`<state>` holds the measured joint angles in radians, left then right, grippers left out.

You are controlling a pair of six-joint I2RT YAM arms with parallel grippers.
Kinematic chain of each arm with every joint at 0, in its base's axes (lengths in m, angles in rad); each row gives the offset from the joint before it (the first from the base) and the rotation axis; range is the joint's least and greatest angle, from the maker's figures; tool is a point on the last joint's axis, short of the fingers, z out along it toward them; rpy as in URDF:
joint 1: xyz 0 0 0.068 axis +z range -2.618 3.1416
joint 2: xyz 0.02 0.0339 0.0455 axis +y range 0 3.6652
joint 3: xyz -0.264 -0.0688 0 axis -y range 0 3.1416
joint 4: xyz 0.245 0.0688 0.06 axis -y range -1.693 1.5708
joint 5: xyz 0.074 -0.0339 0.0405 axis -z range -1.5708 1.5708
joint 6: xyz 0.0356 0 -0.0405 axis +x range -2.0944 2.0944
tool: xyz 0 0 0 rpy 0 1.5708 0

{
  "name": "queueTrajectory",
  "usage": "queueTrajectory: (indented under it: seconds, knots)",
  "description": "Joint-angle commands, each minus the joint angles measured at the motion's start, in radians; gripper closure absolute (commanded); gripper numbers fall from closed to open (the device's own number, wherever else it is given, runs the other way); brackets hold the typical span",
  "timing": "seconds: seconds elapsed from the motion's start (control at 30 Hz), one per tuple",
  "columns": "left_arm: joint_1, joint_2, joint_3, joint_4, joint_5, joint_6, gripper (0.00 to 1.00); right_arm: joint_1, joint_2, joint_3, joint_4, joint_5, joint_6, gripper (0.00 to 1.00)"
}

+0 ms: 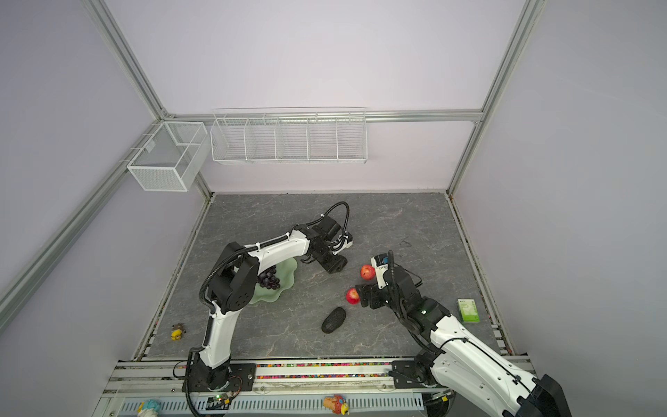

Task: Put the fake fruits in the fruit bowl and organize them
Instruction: 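Lift the avocado and place it in the bowl beside the grapes with the left gripper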

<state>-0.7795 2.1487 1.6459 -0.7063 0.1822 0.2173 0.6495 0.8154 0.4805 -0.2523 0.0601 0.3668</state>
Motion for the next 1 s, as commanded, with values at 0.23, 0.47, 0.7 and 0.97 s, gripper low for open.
queueTrajectory:
  seconds: [0.23,0.47,0.7,0.97]
  knots:
    - [0.026,-0.239,-0.13,0.08,0.045,-0.114,0.62,-0.004,0.11,0.056,0.075,-0.108,-0.037,0.12]
    - [0.126,-0.55,-0.441,0.175,-0.112,-0.309,0.62,0.025,0.243,0.176,0.19,-0.253,-0.067,0.12]
    - [0.158,-0.752,-0.61,0.131,-0.465,-0.491,0.61,0.082,0.382,0.241,0.268,-0.3,-0.069,0.12]
    - [0.217,-0.701,-0.628,0.107,-0.437,-0.582,0.6,0.139,0.431,0.254,0.285,-0.278,-0.049,0.12]
